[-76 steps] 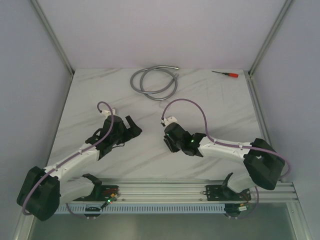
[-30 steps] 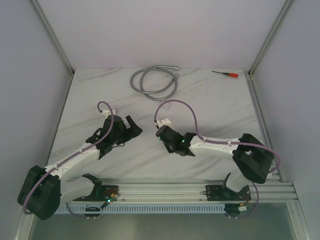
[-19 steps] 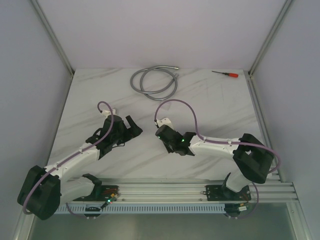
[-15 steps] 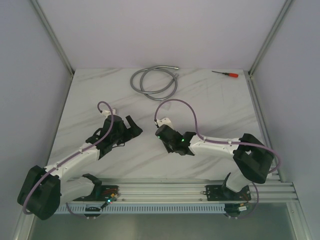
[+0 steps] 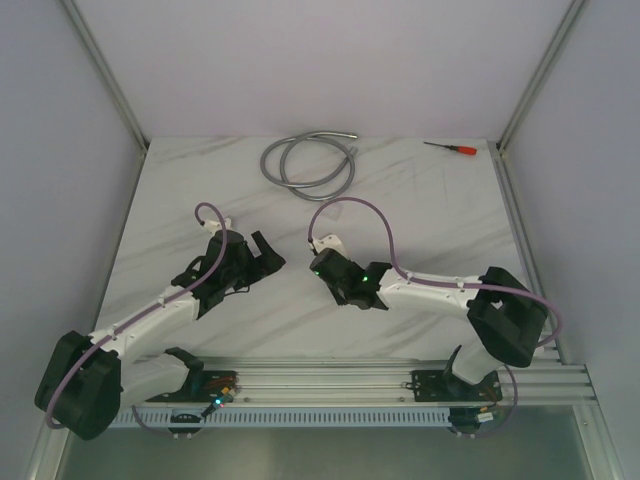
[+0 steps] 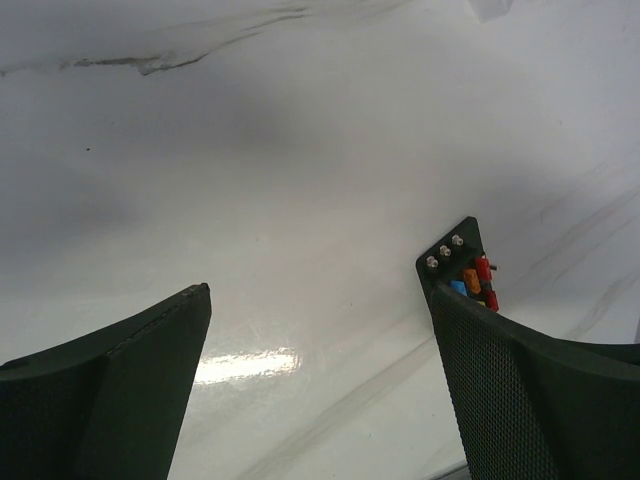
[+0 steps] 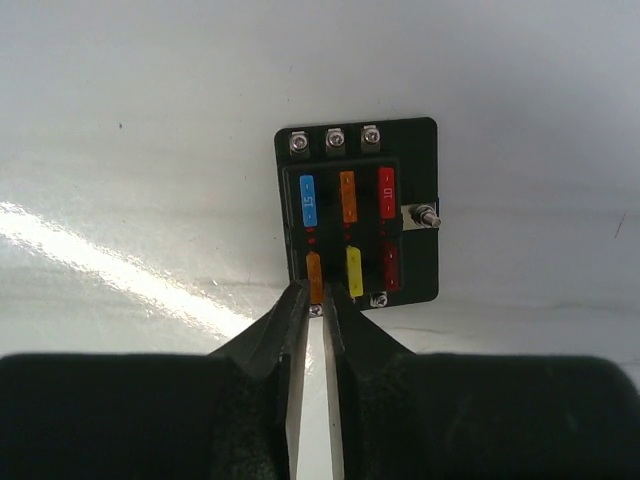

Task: Snap on the fuse box
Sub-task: Install the fuse at the fuse box base.

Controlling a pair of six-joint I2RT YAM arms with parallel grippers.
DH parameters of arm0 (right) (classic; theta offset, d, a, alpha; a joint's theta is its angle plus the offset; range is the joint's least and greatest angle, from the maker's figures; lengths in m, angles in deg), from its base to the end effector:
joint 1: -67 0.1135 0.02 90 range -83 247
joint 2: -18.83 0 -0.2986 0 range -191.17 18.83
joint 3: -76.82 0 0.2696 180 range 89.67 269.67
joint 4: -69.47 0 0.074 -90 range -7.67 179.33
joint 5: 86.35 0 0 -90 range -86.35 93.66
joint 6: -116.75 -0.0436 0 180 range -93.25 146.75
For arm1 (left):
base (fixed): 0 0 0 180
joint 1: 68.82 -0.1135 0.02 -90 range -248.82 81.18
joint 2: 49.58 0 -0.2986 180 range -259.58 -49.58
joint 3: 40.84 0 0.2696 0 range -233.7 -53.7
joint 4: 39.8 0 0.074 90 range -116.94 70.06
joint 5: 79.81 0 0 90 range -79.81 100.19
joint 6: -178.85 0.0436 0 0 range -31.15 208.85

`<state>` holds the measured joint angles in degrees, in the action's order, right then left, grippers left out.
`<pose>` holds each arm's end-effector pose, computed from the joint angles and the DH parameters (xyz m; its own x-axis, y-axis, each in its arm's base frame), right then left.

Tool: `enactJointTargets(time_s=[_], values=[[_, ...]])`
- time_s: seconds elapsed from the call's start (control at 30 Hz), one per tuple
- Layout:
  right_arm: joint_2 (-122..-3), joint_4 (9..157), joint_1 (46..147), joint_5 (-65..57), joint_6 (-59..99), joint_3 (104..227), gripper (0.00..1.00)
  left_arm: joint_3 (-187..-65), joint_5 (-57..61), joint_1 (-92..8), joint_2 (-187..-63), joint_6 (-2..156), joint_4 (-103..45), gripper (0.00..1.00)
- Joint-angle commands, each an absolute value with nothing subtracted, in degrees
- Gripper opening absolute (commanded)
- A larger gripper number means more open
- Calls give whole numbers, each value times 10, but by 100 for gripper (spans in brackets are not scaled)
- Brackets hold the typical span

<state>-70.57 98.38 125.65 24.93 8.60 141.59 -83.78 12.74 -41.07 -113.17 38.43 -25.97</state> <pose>0.1852 0.2736 0.2075 -0.6106 -0.4443 -0.6556 -0.5192 0.8497 -0.0923 0.2101 -0.1083 0.2193 -0.6527 -0.5266 -0.5446 -0.1105 0.7774 -0.6193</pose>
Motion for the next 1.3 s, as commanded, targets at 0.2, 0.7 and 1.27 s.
enactJointTargets(time_s=[0.2, 0.7, 1.27], values=[[-717, 1001, 1257, 265, 90, 1433, 6, -849, 120, -414, -1130, 383, -255, 100], [-751, 1023, 1245, 227, 106, 1426, 0, -849, 118, -415, -1130, 383, -254, 100], [-807, 1114, 1209, 141, 96, 1432, 0, -845, 118, -420, -1127, 382, -253, 100]])
